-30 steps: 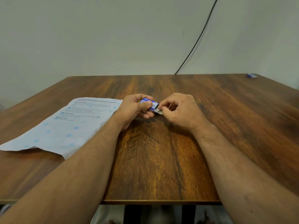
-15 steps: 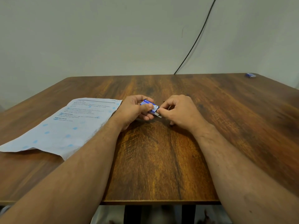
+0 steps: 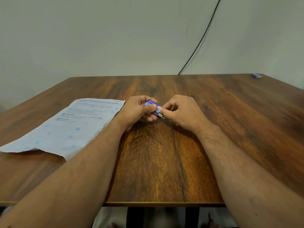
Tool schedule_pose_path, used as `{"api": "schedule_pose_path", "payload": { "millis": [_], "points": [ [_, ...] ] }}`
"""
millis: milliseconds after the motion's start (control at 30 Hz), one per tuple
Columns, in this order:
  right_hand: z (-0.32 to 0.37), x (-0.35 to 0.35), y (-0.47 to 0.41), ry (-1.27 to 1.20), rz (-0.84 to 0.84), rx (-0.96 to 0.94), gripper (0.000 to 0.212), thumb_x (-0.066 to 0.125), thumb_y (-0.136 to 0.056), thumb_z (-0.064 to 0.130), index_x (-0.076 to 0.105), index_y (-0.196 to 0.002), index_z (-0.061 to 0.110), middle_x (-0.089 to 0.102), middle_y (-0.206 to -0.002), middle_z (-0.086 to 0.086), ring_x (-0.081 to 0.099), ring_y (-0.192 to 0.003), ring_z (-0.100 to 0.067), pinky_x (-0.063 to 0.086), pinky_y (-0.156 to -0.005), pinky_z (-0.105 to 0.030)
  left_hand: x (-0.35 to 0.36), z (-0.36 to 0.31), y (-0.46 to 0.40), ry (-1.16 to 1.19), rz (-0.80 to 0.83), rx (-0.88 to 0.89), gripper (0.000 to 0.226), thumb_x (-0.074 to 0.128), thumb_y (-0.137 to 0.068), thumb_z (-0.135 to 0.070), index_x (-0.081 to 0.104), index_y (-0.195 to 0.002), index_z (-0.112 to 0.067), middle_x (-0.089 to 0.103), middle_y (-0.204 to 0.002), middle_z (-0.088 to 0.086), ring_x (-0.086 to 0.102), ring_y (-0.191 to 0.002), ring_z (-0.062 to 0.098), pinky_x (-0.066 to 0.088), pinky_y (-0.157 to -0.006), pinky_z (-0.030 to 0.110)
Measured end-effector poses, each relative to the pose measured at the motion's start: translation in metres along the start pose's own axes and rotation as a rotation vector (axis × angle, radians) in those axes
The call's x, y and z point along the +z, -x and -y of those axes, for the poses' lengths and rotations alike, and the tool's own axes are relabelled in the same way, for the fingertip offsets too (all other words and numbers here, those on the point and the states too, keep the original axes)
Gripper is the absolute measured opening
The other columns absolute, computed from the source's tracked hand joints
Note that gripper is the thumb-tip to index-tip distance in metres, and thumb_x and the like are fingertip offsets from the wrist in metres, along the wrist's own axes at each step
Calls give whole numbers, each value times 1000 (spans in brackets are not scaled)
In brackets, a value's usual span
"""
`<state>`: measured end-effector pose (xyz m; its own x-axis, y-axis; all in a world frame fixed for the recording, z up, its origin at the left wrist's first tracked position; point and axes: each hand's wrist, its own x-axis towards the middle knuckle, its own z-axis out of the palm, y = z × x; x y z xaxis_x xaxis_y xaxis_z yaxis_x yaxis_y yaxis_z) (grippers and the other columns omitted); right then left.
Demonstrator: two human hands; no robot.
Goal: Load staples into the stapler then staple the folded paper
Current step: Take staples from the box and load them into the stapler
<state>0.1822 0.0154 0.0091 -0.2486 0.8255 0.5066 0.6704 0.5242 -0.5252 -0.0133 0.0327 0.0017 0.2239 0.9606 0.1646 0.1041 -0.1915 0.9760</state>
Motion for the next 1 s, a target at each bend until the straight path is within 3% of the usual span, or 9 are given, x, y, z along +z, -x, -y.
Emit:
{"api": "schedule_pose_path", "payload": {
  "millis": [267,467,700,1000],
  "points": [
    [1,-3,3,-17,33,0,9,72,-87,24,81,-85,21,68,-85,5,55,-59,-3,51,-61,-29,0,2,0,-12,9,-4,14,68,-92,-7,68,-106,-9,76,-84,16,71,-63,20,58,-55,22],
    [4,-2,5,10,29,20,10,72,-82,24,73,-73,27,65,-79,13,59,-71,-3,46,-64,-19,0,3,0,-18,21,0,14,69,-92,-7,69,-105,-10,77,-83,14,71,-64,20,58,-55,22],
    [7,-1,6,53,-58,-70,5,68,-79,25,71,-76,22,66,-72,11,60,-68,-6,52,-65,-28,1,0,1,20,5,1,12,66,-93,-5,68,-102,-12,76,-76,10,71,-59,15,58,-54,21],
    [10,0,5,42,-140,-84,6,67,-83,23,68,-77,22,64,-76,11,60,-70,-7,50,-61,-22,1,-1,1,41,-8,-9,11,66,-93,-6,68,-103,-12,76,-77,12,70,-58,15,57,-53,21]
  ]
}}
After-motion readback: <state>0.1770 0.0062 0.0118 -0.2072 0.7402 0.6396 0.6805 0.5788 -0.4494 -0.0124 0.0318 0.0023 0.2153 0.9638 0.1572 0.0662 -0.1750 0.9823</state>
